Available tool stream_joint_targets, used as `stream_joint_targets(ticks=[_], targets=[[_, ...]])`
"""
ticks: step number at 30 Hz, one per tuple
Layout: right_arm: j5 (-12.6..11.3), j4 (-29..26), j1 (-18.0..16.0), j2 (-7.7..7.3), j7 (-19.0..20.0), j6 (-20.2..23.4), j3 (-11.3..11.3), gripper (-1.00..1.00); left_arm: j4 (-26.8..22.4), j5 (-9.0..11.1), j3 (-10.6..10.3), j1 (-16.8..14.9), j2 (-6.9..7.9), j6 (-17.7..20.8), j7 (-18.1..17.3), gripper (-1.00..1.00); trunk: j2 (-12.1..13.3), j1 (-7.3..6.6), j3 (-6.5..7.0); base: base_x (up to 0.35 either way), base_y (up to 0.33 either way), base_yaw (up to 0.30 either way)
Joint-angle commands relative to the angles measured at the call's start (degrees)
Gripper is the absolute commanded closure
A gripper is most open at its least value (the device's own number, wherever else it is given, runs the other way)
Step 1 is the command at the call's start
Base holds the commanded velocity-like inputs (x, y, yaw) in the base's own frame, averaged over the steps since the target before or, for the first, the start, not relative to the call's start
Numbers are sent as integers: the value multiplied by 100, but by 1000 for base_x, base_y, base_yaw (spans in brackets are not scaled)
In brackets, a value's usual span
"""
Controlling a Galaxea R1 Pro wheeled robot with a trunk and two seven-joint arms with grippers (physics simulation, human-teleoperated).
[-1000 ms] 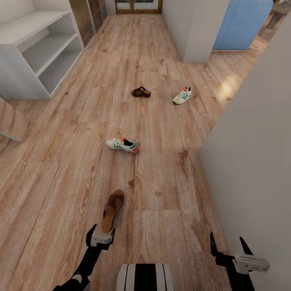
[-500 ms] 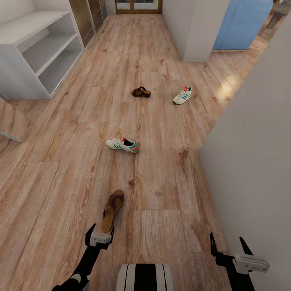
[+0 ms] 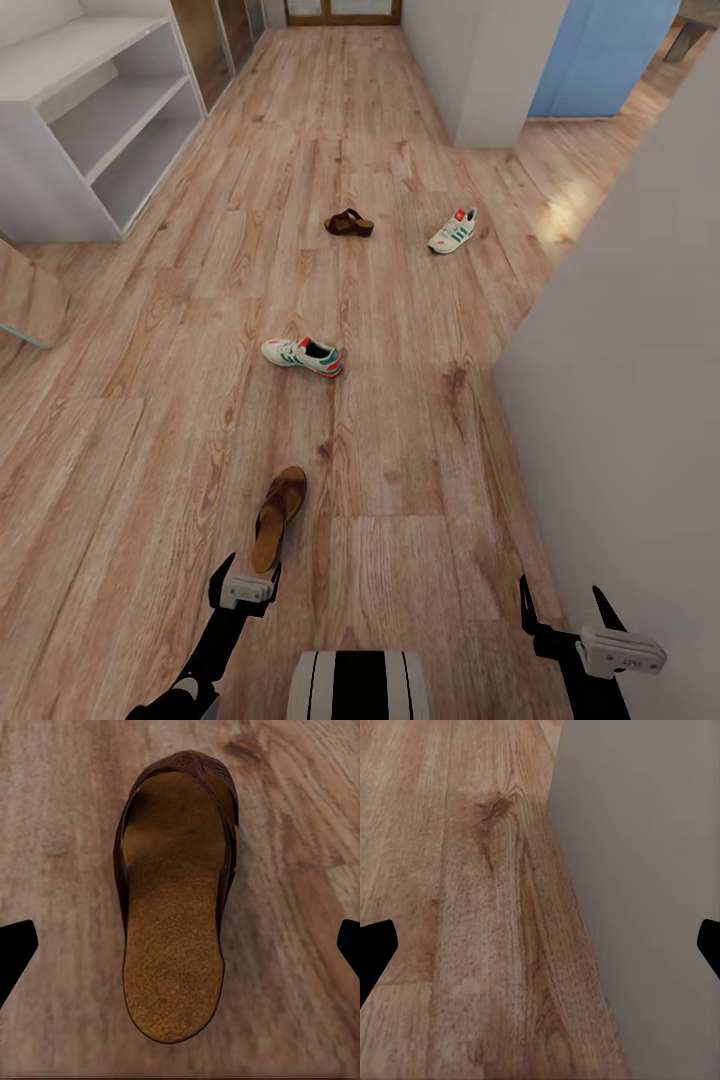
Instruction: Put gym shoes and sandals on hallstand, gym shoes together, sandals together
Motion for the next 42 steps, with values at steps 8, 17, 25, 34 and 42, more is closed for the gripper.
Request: stream_joint_targets(ticks=[8,17,25,34,42], targets=[[-4,4,0,0,-2,5,0,-100,0,0,2,0,10,0,0,-100,0,0,-65,0,0,0],[-5,16,-1,6,-6,5,0,-100,-1,5,2,0,13,0,0,-100,0,0,-141,0,0,0],[-4,69,-6,11,-7,2,1,-100,-1,7,1,0,14,5,0,-100,0,0,-180,0,0,0],[-5,105,-8,14,-7,3,11,-100,-2,8,0,0,21,8,0,-100,0,0,-194,0,0,0],[-5,118,-10,11,-11,3,71,-100,-7,9,0,-38,24,17,0,-100,0,0,-198,0,0,0]])
